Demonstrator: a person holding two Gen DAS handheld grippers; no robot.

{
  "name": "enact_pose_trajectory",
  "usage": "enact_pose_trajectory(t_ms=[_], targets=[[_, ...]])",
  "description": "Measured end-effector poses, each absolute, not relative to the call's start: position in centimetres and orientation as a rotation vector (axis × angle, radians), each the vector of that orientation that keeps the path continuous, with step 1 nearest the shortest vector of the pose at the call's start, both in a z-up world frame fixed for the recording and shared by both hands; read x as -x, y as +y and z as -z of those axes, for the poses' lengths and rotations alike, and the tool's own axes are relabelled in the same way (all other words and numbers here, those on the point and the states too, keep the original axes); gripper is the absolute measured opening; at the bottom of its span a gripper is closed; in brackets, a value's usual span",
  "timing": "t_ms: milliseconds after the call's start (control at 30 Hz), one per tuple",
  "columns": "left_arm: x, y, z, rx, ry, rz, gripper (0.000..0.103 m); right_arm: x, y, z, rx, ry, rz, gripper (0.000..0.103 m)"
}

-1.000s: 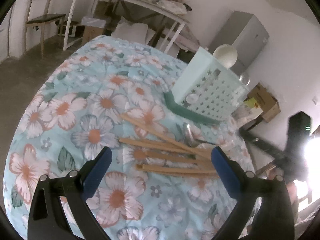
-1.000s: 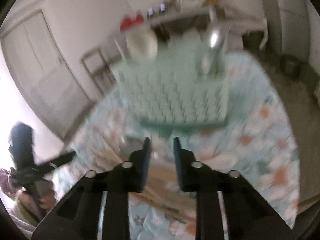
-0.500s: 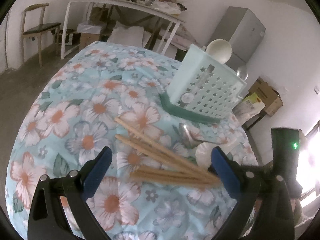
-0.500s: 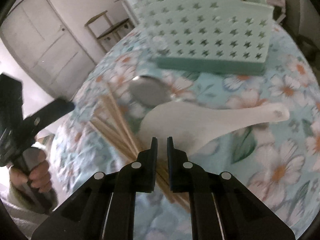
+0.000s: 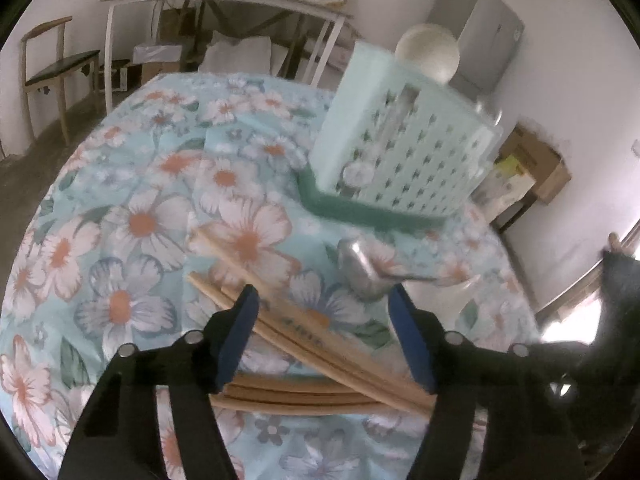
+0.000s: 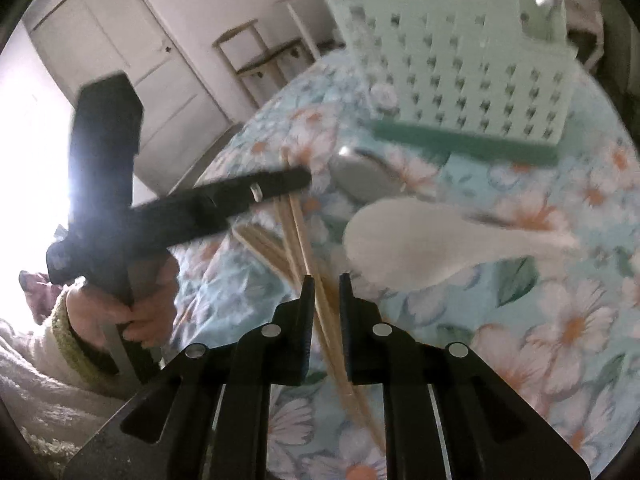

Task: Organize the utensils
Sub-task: 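Grasp the white plastic spoon beside the chopsticks with the right tool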

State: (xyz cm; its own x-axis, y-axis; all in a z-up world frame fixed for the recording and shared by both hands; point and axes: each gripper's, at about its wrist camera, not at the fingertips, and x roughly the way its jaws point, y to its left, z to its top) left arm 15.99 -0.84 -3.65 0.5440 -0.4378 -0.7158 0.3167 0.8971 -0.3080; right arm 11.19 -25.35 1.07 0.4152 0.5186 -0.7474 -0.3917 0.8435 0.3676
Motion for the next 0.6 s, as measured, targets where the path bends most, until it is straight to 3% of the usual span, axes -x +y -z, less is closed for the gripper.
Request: enact_pose_trajectory(t_ms=[267,333,467,600], targets=[[-15.5,-1.4,4.5,0.076,0.886,0.417,0.061,-12.0,-24.7,-0.7,0.134,0.913,-0.461,0.018],[-15.5,-1.3,4.5,0.067,0.886,0.411,0.061,-11.9,-24.3,-0.3,0.215,0.906,-0.452,0.022],[-15.5,-1.3,4.6,0.06,0.887,0.408,0.061,-11.2,-23.9,0.1,0.321,0.896,-0.482,0.04],[-15.5,-1.3,4.5,0.057,0.891,0.408,0.061,-10.7,-23.0,0.4,0.435,0.881,-0.513,0.043]])
